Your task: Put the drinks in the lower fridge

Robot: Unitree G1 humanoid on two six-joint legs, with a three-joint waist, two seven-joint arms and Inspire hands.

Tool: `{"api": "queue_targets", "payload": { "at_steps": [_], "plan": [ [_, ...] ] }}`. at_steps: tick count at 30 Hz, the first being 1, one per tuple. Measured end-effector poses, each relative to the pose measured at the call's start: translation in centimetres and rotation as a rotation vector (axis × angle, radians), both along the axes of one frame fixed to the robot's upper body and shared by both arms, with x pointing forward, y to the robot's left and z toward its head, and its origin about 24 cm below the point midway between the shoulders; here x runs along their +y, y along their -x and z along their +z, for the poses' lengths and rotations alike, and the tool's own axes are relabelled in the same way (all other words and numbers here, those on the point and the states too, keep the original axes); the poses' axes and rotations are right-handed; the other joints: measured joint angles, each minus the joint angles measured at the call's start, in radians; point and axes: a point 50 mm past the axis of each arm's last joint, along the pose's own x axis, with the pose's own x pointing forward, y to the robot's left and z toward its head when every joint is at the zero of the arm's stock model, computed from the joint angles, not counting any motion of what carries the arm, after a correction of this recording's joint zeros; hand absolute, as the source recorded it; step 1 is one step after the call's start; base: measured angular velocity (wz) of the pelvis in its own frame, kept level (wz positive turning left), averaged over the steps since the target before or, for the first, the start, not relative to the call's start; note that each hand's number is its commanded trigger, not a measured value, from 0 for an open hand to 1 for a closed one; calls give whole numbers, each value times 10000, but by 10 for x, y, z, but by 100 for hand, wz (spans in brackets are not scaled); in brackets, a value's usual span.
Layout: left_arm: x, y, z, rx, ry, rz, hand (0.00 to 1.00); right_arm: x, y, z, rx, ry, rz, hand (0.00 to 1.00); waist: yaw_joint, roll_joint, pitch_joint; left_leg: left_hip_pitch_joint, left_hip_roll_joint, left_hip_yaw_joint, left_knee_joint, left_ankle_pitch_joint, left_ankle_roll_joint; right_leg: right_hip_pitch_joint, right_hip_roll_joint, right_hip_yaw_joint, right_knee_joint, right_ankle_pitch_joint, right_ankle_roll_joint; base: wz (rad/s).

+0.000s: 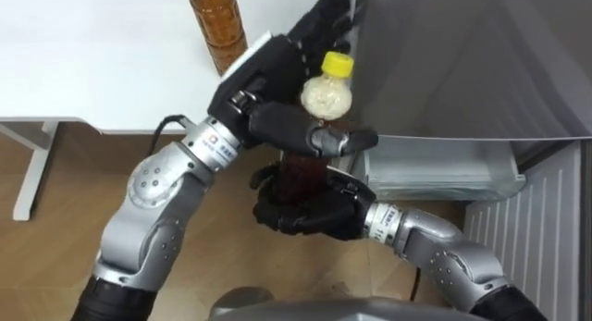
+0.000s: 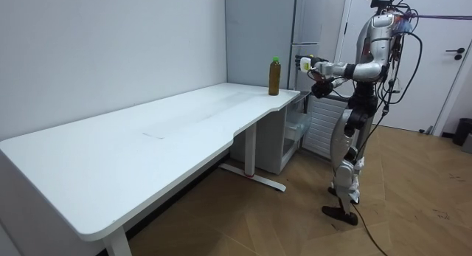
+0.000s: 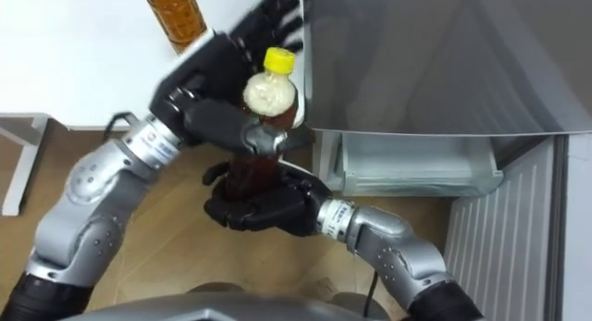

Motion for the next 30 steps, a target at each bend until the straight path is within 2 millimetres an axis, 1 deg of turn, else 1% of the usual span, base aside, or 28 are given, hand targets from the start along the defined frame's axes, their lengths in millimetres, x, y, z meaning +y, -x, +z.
{"api": "queue_targets", "payload": {
  "at_steps": [2, 3, 5, 9, 12, 14, 17, 18, 20, 21, 23, 24, 25, 27, 29, 30],
  "plan": [
    [5, 1, 16, -767, 145, 369, 0, -1, 2, -1, 67, 30, -7, 100, 102, 30, 6, 135, 1, -25, -132, 1, -2, 111, 6, 3, -10, 0, 0, -2],
    [6, 1, 18, -888, 153, 423, 0, -1, 3, -2, 77, 66, 0, 100, 125, 42, 5, 171, 2, -27, -151, 1, -2, 150, 6, 2, -14, 0, 0, 0],
    [13, 3, 27, -1368, 230, 715, 0, -1, 4, -2, 86, 79, 4, 100, 182, 73, -21, 190, 2, -47, -170, 2, -3, 148, 9, -23, -17, 0, 0, 0],
    [21, 1, 30, -1481, 257, 1320, 0, -5, 4, -3, 79, 151, -25, 100, 321, 91, -27, 189, -2, -66, -122, 3, -3, 146, -3, -43, -14, 0, 0, 0],
    [34, -1, 33, -1538, 290, 2111, 0, -13, 1, -2, -36, 280, -308, 100, 457, 95, -29, 137, -6, -107, -121, 3, -3, 148, -7, -74, -13, 0, 0, 2],
    [49, -2, 37, -1575, 405, 3138, 0, -18, 1, -3, -49, 374, -516, 100, 547, 102, -34, 118, -3, -128, -114, 2, -3, 148, -2, -111, -24, 0, 0, 2],
    [65, -1, 44, -1721, 715, 4432, 0, -22, 6, -2, -21, 325, -726, 100, 709, 94, -40, 133, -1, -146, -118, 3, -4, 147, -5, -152, -21, 0, 0, 3],
    [68, 0, 47, -1804, 783, 4691, 0, -22, 7, -1, -55, 298, -755, 100, 713, 92, -41, 145, -2, -154, -115, 3, -4, 149, -8, -165, -21, 0, 0, 0],
    [84, 4, 58, -2360, 993, 5887, 0, -24, 7, 1, -196, 245, -879, 100, 843, 96, -45, 173, -7, -161, -116, 4, -3, 168, -6, -155, -35, 0, 0, 0],
    [88, 5, 61, -2507, 1077, 6153, 0, -26, 7, 2, -220, 242, -958, 100, 898, 97, -45, 181, -8, -162, -116, 4, -3, 184, -8, -162, -45, 0, 0, 0],
    [102, 10, 67, -2852, 1438, 7301, 0, -30, 9, 2, -223, 235, -1220, 100, 1070, 97, -45, 343, -35, -198, -132, 5, -2, 447, -18, -230, -249, 1, 1, 8],
    [104, 10, 68, -2866, 1507, 7575, 0, -31, 10, 2, -183, 239, -1281, 100, 1100, 93, -48, 401, -43, -212, -137, 5, -2, 535, -17, -270, -299, 1, 2, 11],
    [110, 12, 69, -2894, 1610, 8144, 0, -33, 12, 0, -88, 231, -1402, 100, 1231, 89, -53, 535, -46, -250, -176, 4, -2, 686, -16, -288, -361, 1, 3, 8],
    [120, 15, 69, -2883, 1877, 9037, 0, -34, 14, -1, -20, 238, -1494, 100, 1366, 89, -59, 668, -41, -265, -212, 4, -2, 794, -14, -298, -362, 1, 3, 2],
    [133, 20, 64, -2707, 1906, 10426, 0, -37, 17, -2, 2, 432, -1681, 100, 1559, 137, -66, 812, -46, -299, -299, 4, -2, 911, 8, -305, -369, 0, 5, 0],
    [137, 22, 62, -2634, 1822, 10848, 0, -38, 17, -3, 11, 508, -1700, 100, 1580, 144, -76, 834, -52, -316, -317, 4, -2, 907, 25, -297, -370, -1, 6, 0]
  ]
}}
